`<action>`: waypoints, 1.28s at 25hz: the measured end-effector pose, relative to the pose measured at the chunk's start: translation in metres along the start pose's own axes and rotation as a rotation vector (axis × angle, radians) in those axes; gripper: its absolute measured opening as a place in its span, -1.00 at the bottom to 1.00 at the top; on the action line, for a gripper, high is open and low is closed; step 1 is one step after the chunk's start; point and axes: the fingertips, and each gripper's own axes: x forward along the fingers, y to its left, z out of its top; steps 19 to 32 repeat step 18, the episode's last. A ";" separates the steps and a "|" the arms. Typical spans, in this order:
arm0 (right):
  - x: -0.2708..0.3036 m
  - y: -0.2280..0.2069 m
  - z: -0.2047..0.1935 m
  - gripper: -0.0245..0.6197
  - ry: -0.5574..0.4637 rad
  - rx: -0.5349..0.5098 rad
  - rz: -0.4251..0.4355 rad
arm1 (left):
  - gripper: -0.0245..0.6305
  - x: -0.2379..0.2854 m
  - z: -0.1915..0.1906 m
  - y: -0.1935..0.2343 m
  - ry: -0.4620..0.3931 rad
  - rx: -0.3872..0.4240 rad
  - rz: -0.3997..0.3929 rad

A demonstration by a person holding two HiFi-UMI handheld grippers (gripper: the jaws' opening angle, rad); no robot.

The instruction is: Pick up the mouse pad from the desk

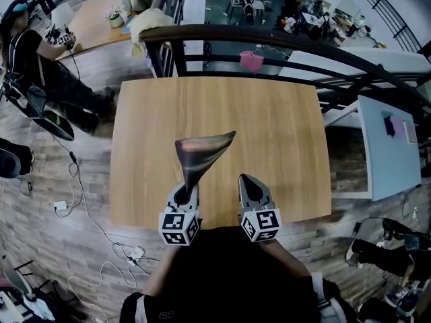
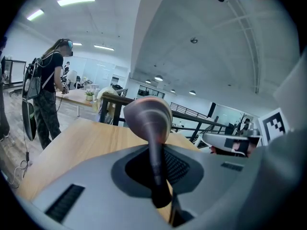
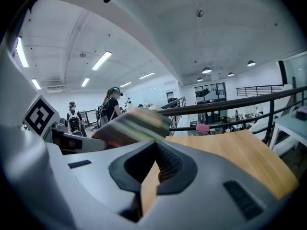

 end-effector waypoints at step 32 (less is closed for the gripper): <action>-0.007 0.004 -0.003 -0.83 -0.014 -0.006 0.016 | -0.78 -0.005 -0.005 -0.004 0.011 0.015 0.002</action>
